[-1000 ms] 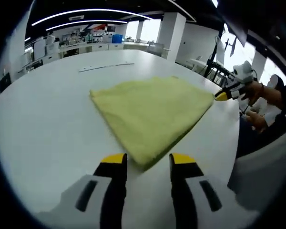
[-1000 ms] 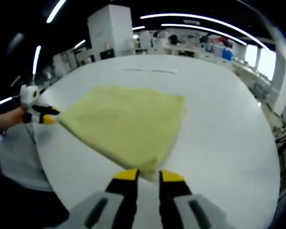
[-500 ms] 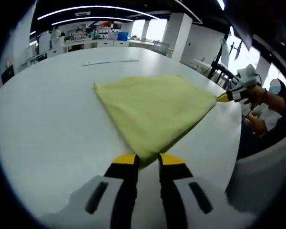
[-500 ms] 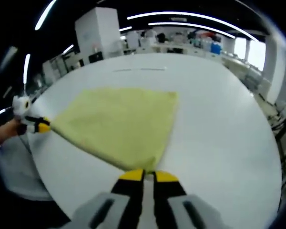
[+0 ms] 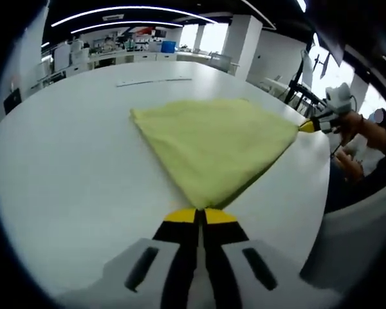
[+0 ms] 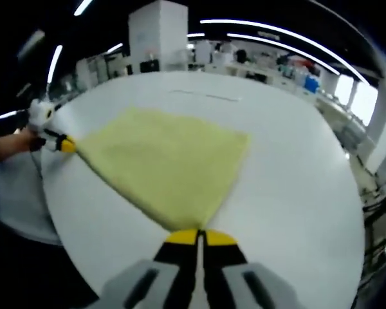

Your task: Fold the garment on the visible template until the final outline fits inside the template.

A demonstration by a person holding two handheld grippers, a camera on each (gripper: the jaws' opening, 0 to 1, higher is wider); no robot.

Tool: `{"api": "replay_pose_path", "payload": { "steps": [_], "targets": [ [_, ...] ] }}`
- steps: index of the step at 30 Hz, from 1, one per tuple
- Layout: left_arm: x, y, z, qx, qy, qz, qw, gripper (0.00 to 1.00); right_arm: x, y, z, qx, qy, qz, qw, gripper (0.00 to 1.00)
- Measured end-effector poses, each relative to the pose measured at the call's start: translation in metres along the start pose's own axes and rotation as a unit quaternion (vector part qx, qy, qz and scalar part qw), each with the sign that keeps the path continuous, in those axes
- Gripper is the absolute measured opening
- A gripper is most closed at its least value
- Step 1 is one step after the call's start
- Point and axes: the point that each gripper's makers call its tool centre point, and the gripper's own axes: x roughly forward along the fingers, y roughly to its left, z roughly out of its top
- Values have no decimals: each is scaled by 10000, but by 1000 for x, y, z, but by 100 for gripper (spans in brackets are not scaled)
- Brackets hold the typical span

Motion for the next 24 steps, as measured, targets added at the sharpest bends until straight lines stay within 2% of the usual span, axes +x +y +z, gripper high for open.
{"api": "replay_pose_path", "payload": {
  "steps": [6, 8, 11, 14, 24],
  "targets": [
    [0, 2, 1, -20, -16, 19, 10000, 0, -2, 0, 5, -394, 2, 70, 9992, 0],
    [0, 2, 0, -12, -5, 5, 10000, 0, -1, 2, 3, -328, -9, 123, 9994, 0],
    [0, 0, 0, 2, -12, 8, 10000, 0, 2, 4, -3, -180, 9, 145, 9997, 0],
    [-1, -3, 1, -2, -30, -8, 10000, 0, 1, 6, -11, 160, 17, 134, 9998, 0],
    [-1, -2, 2, 15, -25, -27, 10000, 0, 8, 7, -14, 823, -97, 128, 9965, 1]
  ]
}}
